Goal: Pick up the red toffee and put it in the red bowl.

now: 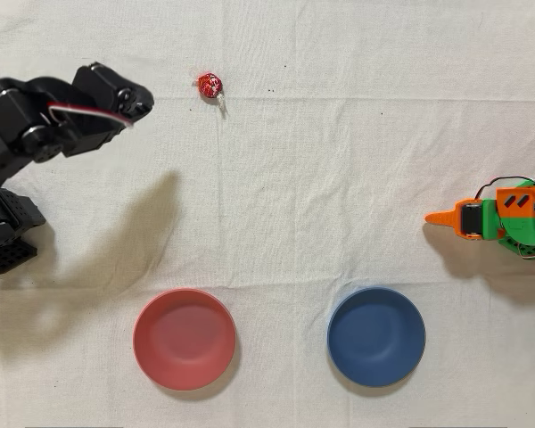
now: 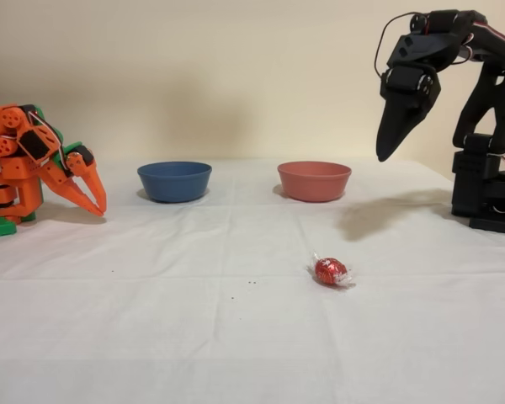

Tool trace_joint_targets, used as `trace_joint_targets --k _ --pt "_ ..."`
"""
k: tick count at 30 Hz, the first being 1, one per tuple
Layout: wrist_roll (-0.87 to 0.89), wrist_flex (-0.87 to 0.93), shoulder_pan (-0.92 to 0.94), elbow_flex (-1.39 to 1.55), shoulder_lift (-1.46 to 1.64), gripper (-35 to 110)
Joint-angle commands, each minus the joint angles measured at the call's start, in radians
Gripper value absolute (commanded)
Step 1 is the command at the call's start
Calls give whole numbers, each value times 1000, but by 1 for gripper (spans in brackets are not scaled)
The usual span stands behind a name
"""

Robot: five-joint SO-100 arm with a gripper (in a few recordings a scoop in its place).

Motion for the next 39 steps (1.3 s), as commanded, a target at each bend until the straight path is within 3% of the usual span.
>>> trace_joint_targets --k 1,18,25,31,39 --pt "-41 -28 -31 -75 -11 1" --pt "-83 -173 -58 -37 -77 1" --pt "-95 -137 -44 -37 -87 17" --pt "-67 -83 -29 -52 -107 24" --pt "-161 -106 2 -15 -115 28"
